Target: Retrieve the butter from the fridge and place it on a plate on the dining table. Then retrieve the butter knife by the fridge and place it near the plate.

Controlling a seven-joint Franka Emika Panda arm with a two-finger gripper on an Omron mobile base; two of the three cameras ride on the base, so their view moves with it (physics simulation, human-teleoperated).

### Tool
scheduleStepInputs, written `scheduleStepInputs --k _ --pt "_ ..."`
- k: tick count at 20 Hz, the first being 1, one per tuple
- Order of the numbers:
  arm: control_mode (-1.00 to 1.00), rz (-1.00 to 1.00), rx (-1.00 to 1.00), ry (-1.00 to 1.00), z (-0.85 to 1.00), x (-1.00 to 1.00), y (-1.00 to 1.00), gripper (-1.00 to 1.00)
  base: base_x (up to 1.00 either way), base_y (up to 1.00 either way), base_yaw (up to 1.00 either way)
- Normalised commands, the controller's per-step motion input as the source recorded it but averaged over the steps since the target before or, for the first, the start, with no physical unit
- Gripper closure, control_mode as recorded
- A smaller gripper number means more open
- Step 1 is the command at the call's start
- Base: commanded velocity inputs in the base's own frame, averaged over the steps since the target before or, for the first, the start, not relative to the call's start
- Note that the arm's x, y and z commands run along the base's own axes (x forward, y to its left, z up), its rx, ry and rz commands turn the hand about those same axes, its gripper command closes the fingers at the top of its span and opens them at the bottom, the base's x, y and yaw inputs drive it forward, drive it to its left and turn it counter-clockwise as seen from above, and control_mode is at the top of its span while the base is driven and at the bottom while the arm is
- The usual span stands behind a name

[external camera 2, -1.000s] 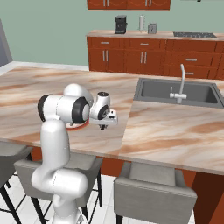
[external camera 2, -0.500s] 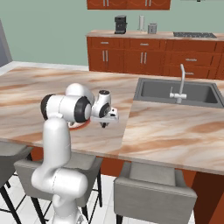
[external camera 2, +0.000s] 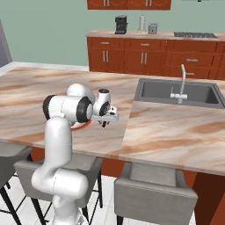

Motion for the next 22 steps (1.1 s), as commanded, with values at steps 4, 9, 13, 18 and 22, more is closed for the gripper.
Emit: scheduleStepInputs --k 4,9,13,18,22 --pt "-1.00 0.00 0.00 0.00 -0.12 0.12 0.00 -1.00 0.00 0.00 0.00" --pt "-1.00 0.00 0.00 0.01 -0.01 0.01 0.00 -1.00 0.00 0.00 0.00" --pt "-1.00 0.00 -0.02 0.02 0.31 -0.05 -0.01 -1.00 0.00 0.00 0.00" --pt "-1.00 0.00 -0.03 0.02 0.81 -0.29 0.00 -1.00 0.00 0.00 0.00" --pt "-1.00 0.00 0.00 0.00 1.00 -0.67 0.00 -1.00 0.00 0.00 0.00"
